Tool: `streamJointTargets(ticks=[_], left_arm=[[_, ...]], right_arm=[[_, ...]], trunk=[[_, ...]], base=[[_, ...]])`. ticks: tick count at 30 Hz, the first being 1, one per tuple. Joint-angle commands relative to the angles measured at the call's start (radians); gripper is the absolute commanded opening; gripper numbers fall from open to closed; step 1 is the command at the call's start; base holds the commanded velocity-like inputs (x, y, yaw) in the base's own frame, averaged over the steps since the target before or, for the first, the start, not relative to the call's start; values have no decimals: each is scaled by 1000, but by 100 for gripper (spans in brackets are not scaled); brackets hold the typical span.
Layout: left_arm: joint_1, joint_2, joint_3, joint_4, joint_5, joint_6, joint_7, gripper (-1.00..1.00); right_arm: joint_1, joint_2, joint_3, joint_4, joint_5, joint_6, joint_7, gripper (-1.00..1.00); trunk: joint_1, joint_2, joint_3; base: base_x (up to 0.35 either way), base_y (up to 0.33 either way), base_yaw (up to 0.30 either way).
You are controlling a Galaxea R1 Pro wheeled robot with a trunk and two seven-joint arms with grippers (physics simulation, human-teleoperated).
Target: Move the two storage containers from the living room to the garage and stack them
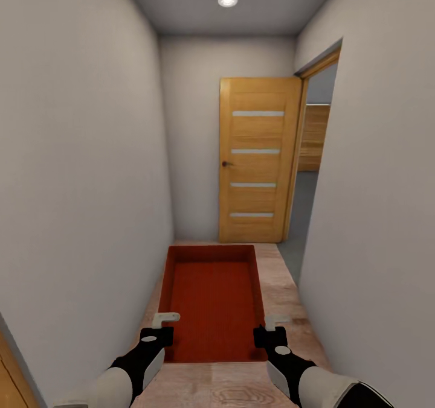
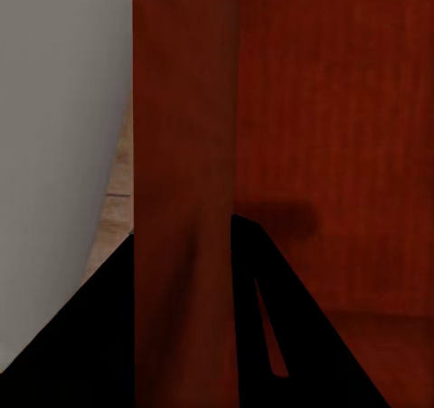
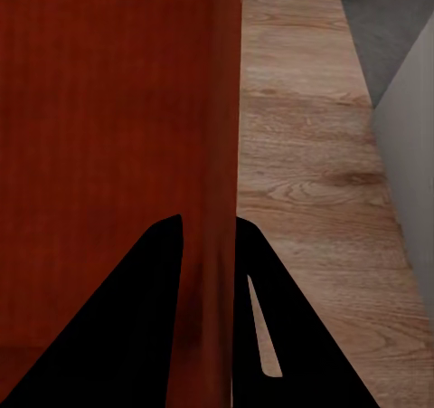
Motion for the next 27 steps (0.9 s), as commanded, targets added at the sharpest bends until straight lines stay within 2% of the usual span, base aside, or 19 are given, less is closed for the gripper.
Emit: streamJointTargets(ticks=[1, 8, 27], left_arm=[[-1, -1, 56, -52, -22, 4, 4, -100], [-1, -1, 57, -52, -22, 4, 5, -100], [-1, -1, 56, -52, -22, 4, 4, -100]], right_arm=[[-1, 0, -5, 4, -30, -8, -7, -100], [-1, 0, -5, 4, -30, -8, -6, -100], [-1, 0, -5, 4, -30, -7, -6, -100]], trunk=[[1, -1, -1], [1, -1, -1], [1, -1, -1]], base=[[322, 113, 0], [321, 125, 0], [322, 5, 0]])
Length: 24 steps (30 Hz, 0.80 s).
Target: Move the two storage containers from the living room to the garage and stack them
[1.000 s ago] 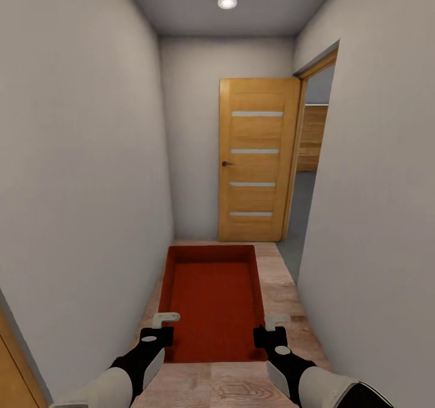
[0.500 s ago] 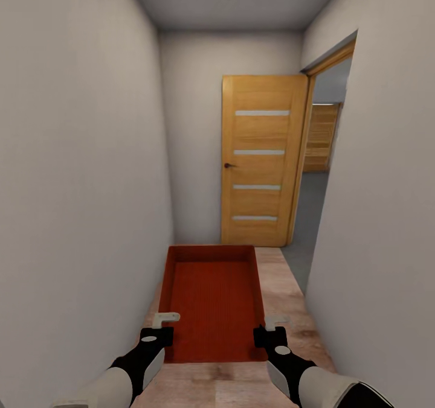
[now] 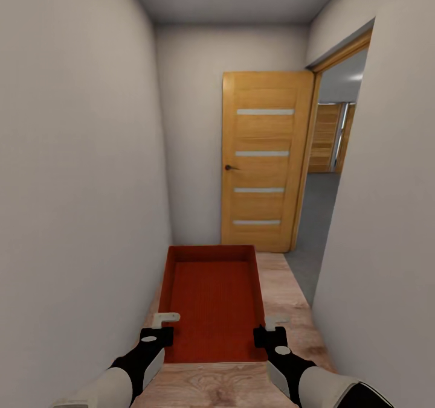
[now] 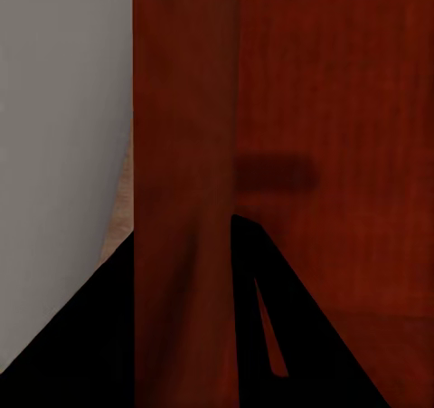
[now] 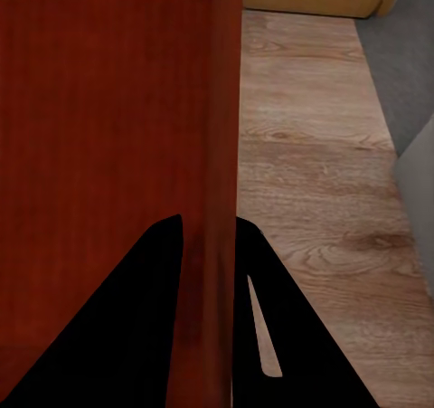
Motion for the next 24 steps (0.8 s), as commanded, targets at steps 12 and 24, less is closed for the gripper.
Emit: streamJointTargets(ticks=[12, 24], left_arm=[[-1, -1, 56, -52, -22, 4, 4, -100], [-1, -1, 56, -52, -22, 4, 4, -100]], right_arm=[[0, 0, -7, 4, -28, -8, -6, -100], [0, 0, -7, 4, -28, -8, -6, -100]], trunk=[[1, -1, -1], [1, -1, -1]], base=[[322, 0, 0], [322, 0, 0]])
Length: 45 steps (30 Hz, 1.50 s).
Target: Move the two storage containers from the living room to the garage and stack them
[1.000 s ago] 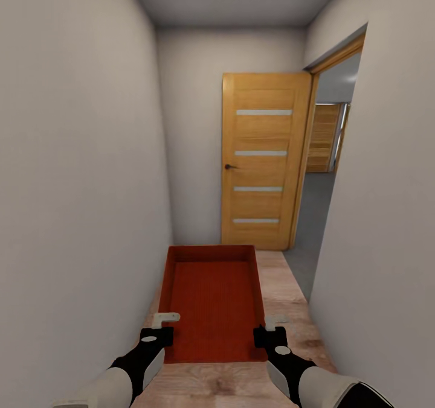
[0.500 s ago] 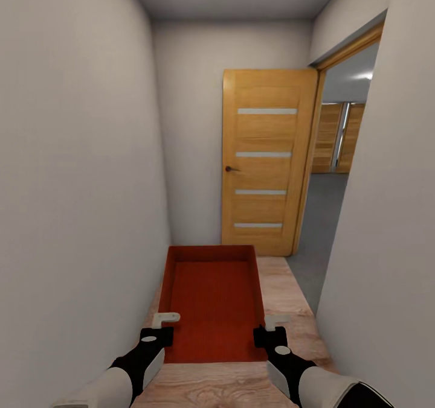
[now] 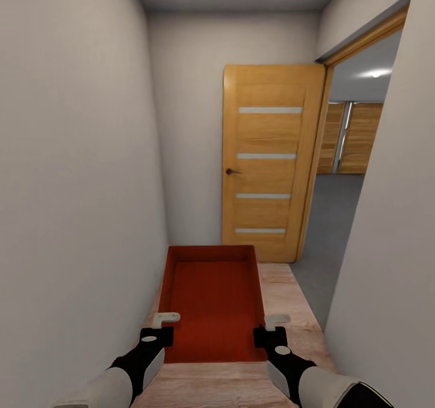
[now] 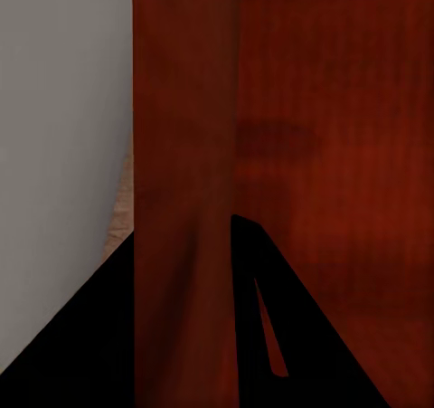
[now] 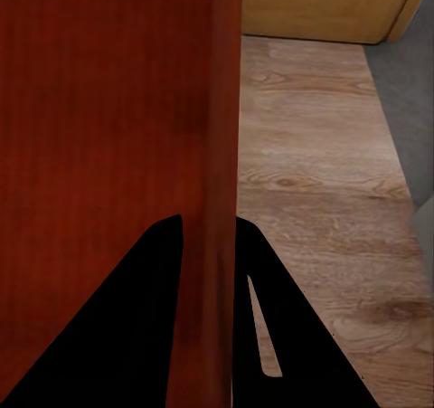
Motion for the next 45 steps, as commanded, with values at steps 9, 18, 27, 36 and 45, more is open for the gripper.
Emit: streamJointTargets(ticks=[9, 18, 27, 36, 45], left_arm=[[-1, -1, 56, -51, -22, 4, 4, -100], [-1, -1, 56, -52, -22, 4, 4, -100], [-1, -1, 56, -51, -22, 4, 4, -100], [-1, -1, 56, -52, -22, 4, 4, -100], [-1, -2, 56, -52, -22, 4, 5, -100]], right_arm=[[0, 0, -6, 4, -28, -7, -6, -100], [0, 0, -6, 4, -28, -7, -6, -100], [0, 0, -6, 4, -28, -7, -6, -100], [0, 0, -6, 4, -28, -7, -6, -100], [0, 0, -6, 4, -28, -7, -7, -100]], trunk=[[1, -1, -1], [1, -1, -1], [1, -1, -1], [1, -1, -1], [1, -1, -1]], base=[[322, 0, 0], [322, 0, 0], [322, 0, 0], [322, 0, 0], [128, 0, -52]])
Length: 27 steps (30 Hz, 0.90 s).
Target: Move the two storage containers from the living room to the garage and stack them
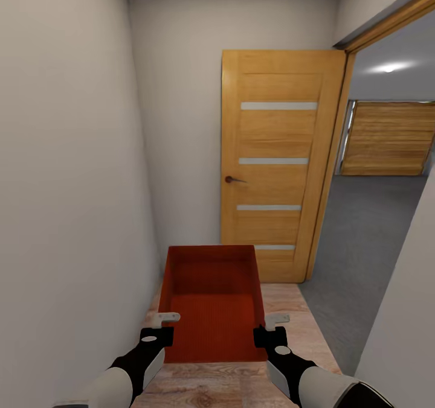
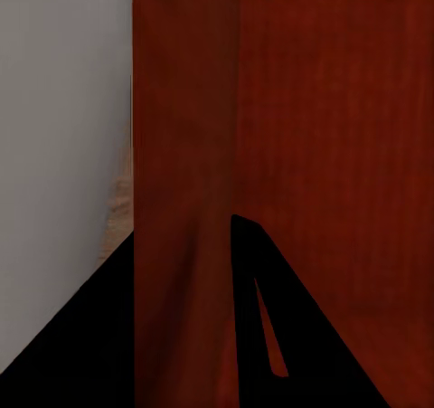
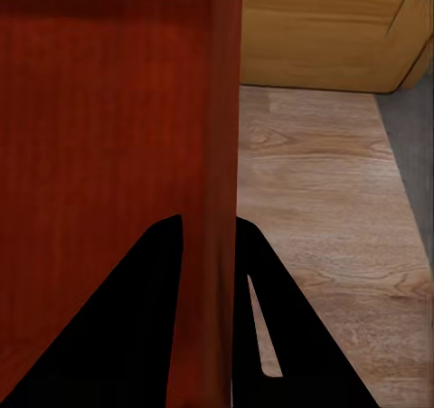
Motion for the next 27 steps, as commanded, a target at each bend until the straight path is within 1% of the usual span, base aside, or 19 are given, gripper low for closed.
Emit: streamJointTargets(ticks=[1, 27], left_arm=[[-1, -1, 57, -52, -23, 4, 4, -100], [-1, -3, 57, -52, -21, 4, 4, -100]], right_arm=[[-1, 0, -5, 4, -29, -8, -7, -100], [-1, 0, -5, 4, -29, -8, -7, -100]], trunk=[[0, -1, -1], [0, -1, -1]], base=[[5, 0, -238], [0, 0, -278]])
